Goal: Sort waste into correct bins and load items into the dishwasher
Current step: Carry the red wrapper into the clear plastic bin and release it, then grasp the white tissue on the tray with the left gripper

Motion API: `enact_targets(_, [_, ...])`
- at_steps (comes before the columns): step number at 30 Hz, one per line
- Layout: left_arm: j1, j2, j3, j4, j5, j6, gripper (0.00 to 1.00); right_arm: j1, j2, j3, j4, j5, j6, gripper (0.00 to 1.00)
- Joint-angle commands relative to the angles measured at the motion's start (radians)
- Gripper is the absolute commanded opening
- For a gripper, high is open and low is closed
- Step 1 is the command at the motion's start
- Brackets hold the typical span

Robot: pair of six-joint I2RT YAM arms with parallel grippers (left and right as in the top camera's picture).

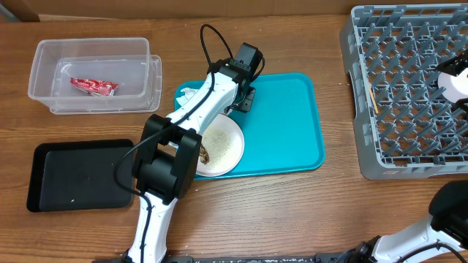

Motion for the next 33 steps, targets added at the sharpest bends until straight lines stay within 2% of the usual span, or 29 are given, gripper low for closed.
enact_targets(1, [-0.001,0.009,-0.023,0.016,-0.010,0.027,0.48,0.003,-0.006,0.006,0.004,-0.004,0.003,1.00])
enact_targets(25, [-0.002,0.009,-0.077,0.054,-0.011,0.047,0.43,0.003,-0.006,0.006,0.004,-0.004,0.003,1.00])
enact_targets(28, [-0.001,0.009,-0.070,0.056,-0.014,0.049,0.39,0.003,-0.006,0.006,0.004,-0.004,0.003,1.00])
enact_targets(33, [-0.006,0.008,-0.039,0.042,-0.013,0.048,0.19,0.003,-0.006,0.006,0.004,-0.004,0.003,1.00])
